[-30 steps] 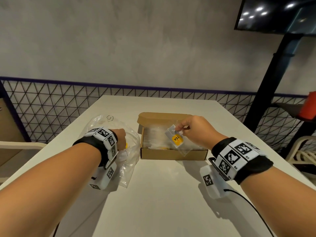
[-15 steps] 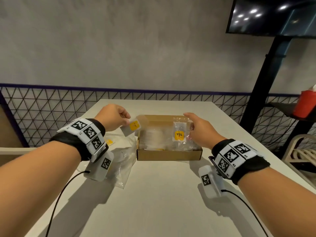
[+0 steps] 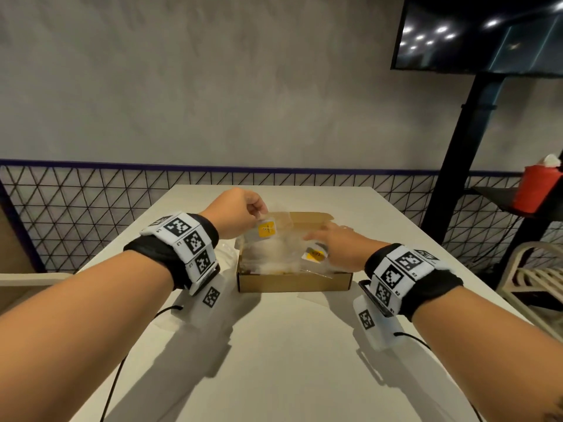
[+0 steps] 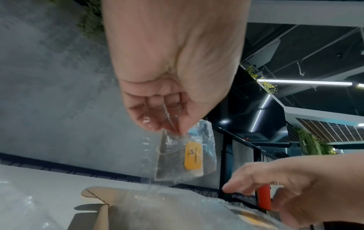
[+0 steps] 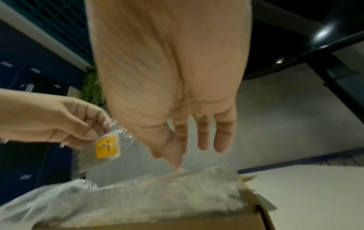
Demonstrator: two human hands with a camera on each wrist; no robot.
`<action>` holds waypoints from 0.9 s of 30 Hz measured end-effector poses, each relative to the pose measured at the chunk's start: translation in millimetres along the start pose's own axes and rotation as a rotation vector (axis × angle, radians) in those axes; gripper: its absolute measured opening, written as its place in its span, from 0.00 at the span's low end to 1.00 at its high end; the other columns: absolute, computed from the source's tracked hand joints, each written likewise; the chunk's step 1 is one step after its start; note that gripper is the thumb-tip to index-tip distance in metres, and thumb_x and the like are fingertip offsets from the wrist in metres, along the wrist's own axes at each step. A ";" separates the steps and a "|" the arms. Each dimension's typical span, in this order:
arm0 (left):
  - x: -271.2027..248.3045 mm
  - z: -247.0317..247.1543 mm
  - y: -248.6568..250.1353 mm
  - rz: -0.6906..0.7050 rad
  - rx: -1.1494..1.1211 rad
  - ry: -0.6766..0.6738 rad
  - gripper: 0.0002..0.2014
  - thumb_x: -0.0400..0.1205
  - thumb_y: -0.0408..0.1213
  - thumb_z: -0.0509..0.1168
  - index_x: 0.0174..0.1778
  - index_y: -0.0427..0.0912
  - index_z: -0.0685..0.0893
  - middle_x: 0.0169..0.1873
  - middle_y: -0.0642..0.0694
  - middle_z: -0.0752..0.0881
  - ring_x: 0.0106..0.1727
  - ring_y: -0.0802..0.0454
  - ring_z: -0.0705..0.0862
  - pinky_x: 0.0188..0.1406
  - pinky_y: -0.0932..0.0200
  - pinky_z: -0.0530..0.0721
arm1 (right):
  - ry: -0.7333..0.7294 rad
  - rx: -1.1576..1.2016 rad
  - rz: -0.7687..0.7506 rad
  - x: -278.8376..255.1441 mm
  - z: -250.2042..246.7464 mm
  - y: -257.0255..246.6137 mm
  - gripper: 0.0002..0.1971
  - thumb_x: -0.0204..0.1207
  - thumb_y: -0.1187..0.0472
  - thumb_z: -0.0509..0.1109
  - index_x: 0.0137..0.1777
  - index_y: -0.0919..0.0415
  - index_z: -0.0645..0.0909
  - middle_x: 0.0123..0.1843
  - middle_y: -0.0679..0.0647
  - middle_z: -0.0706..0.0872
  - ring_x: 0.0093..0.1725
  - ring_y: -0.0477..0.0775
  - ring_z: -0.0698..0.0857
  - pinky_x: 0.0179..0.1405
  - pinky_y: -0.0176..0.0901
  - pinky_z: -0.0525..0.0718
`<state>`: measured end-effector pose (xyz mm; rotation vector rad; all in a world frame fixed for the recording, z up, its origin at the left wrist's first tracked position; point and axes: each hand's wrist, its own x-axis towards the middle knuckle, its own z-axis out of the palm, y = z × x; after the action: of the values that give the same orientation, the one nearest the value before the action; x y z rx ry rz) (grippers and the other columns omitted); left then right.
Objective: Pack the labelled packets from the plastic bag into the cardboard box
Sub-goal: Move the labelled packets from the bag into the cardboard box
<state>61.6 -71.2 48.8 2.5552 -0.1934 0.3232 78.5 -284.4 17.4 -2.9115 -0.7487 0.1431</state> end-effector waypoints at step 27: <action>22.3 22.0 10.4 0.052 0.178 -0.078 0.11 0.81 0.27 0.60 0.54 0.38 0.86 0.52 0.43 0.87 0.50 0.50 0.82 0.46 0.65 0.74 | 0.382 -0.036 -0.091 20.6 -32.9 17.1 0.13 0.77 0.72 0.61 0.54 0.62 0.85 0.50 0.56 0.88 0.51 0.57 0.85 0.52 0.46 0.83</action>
<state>85.0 -93.5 42.1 2.7444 -0.2718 0.2709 108.6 -292.6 46.1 -2.8006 -0.8161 -0.4273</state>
